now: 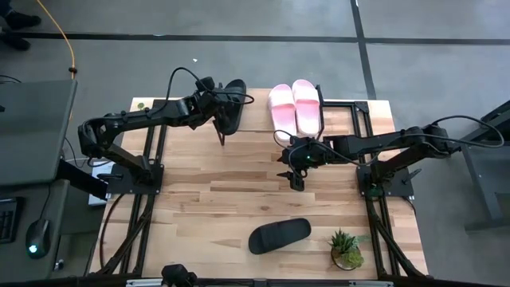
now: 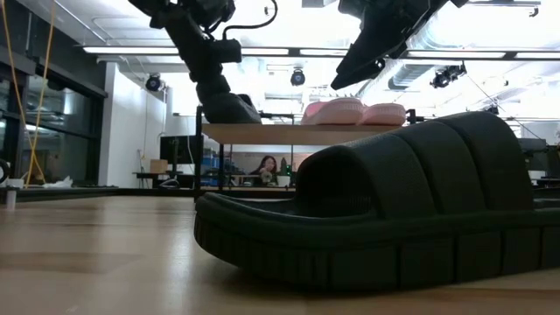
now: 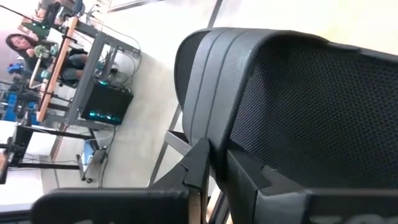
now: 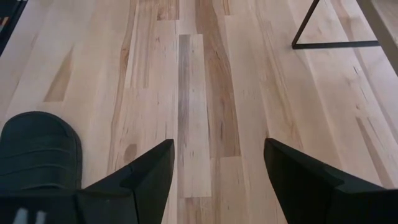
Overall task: Pick and place slides into the shelf
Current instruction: Put the top black slides on the shelf
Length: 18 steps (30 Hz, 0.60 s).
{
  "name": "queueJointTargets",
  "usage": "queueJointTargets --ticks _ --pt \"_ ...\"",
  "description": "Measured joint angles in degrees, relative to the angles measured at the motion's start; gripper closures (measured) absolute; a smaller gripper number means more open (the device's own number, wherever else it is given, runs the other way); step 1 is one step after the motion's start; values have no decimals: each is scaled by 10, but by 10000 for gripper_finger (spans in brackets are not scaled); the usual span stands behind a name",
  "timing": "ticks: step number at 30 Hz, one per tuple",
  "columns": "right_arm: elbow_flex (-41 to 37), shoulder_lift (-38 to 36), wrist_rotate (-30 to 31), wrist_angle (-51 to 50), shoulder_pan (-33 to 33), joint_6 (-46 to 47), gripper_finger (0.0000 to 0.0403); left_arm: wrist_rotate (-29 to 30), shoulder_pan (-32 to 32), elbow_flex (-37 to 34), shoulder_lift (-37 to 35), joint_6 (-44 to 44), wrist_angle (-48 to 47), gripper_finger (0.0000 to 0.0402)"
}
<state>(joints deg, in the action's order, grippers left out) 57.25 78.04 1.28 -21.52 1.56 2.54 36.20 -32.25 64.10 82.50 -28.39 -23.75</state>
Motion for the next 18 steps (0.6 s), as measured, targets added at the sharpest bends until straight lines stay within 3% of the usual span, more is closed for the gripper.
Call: queueJointTargets --ticks 18 --pt "0 0 0 0 0 0 163 -47 0 0 0 8 18 371"
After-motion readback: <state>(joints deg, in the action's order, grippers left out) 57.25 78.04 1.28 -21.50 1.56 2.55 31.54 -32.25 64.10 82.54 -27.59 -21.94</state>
